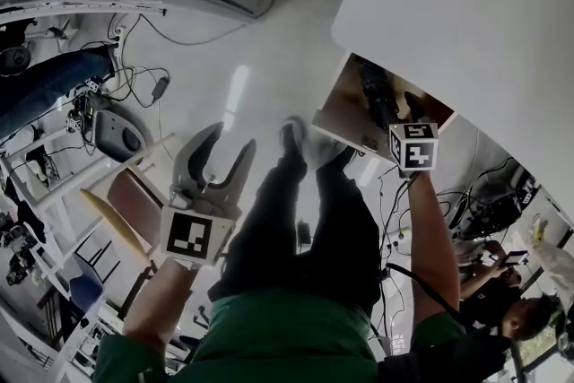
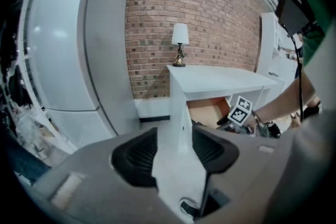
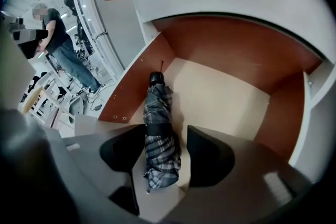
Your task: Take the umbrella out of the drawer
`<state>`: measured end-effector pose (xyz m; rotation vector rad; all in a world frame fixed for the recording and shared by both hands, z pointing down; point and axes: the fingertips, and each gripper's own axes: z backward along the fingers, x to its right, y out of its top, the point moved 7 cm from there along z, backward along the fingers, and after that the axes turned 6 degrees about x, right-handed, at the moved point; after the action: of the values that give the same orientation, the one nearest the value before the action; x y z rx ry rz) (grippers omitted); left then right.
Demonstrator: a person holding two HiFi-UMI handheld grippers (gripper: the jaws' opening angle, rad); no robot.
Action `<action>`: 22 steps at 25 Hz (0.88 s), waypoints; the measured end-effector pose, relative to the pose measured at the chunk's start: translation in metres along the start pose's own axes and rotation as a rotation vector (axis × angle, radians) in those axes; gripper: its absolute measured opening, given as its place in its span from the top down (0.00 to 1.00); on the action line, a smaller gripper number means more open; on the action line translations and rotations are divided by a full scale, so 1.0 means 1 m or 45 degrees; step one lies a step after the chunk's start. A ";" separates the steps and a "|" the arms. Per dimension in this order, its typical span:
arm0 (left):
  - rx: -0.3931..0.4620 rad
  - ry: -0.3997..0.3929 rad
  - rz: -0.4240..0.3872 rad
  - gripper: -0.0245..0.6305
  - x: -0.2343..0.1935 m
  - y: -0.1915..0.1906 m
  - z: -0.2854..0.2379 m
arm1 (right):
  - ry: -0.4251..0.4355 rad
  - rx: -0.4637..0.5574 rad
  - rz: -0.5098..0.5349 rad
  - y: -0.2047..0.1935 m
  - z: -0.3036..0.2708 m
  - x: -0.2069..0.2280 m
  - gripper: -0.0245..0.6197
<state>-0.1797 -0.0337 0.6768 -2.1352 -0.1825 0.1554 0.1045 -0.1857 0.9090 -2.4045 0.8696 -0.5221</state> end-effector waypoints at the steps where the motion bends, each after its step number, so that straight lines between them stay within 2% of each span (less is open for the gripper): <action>1: 0.000 0.012 -0.001 0.65 -0.003 -0.002 0.001 | 0.011 -0.025 0.002 -0.001 -0.008 -0.001 0.58; 7: -0.007 0.061 0.008 0.65 -0.013 -0.009 0.003 | 0.105 -0.145 0.005 -0.009 -0.045 -0.009 0.57; 11: -0.002 0.073 0.010 0.66 -0.019 -0.011 0.001 | 0.109 -0.213 0.021 -0.013 -0.060 -0.013 0.55; 15: -0.007 0.087 0.026 0.66 -0.021 -0.016 0.003 | 0.086 -0.220 -0.022 -0.013 -0.066 -0.009 0.55; 19: -0.028 0.100 0.056 0.67 -0.024 -0.023 0.008 | 0.093 -0.202 0.003 -0.017 -0.074 -0.010 0.56; 22: -0.033 0.100 0.066 0.67 -0.024 -0.023 0.012 | 0.079 -0.213 0.032 -0.015 -0.074 -0.013 0.62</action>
<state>-0.2071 -0.0163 0.6909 -2.1691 -0.0838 0.0999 0.0646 -0.1921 0.9739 -2.5357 1.0048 -0.5360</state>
